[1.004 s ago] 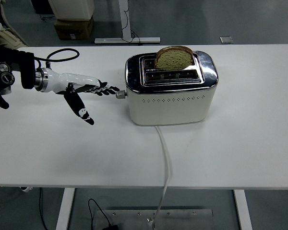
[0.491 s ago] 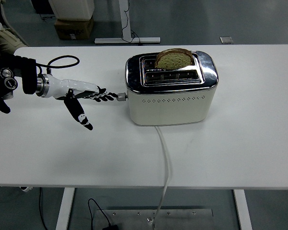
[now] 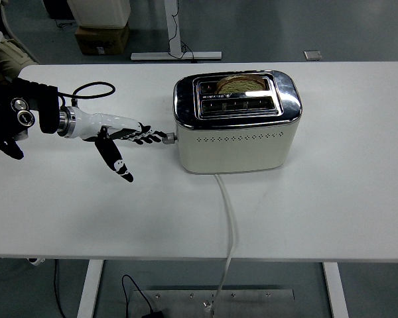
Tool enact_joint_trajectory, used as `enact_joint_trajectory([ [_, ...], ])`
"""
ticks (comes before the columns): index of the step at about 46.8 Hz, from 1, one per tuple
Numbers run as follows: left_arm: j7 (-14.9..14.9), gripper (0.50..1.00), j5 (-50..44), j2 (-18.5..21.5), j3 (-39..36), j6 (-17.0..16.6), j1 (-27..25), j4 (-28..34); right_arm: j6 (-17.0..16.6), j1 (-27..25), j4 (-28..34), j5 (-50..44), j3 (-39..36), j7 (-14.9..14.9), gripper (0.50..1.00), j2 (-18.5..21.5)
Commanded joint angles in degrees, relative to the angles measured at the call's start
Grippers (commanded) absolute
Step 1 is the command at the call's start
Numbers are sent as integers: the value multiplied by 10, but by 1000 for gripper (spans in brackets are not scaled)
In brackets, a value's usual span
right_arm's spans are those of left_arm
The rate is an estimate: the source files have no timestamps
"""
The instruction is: Press down toaster
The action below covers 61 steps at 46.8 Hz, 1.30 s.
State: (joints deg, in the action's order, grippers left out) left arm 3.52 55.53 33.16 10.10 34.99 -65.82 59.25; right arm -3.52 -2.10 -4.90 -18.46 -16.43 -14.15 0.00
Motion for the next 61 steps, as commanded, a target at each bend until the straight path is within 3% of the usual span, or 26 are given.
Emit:
enact_joint_trajectory([
  [1, 0, 1000, 0, -1, 0, 0, 3, -3, 0, 0, 0, 0, 0, 0, 998, 0],
  [41, 1, 1000, -3, 6, 0, 0, 34, -15, 0, 0, 0, 0, 0, 0, 998, 0],
  [61, 5, 1000, -102, 123, 4, 0, -23, -14, 0, 0, 0, 0, 0, 0, 998, 0],
])
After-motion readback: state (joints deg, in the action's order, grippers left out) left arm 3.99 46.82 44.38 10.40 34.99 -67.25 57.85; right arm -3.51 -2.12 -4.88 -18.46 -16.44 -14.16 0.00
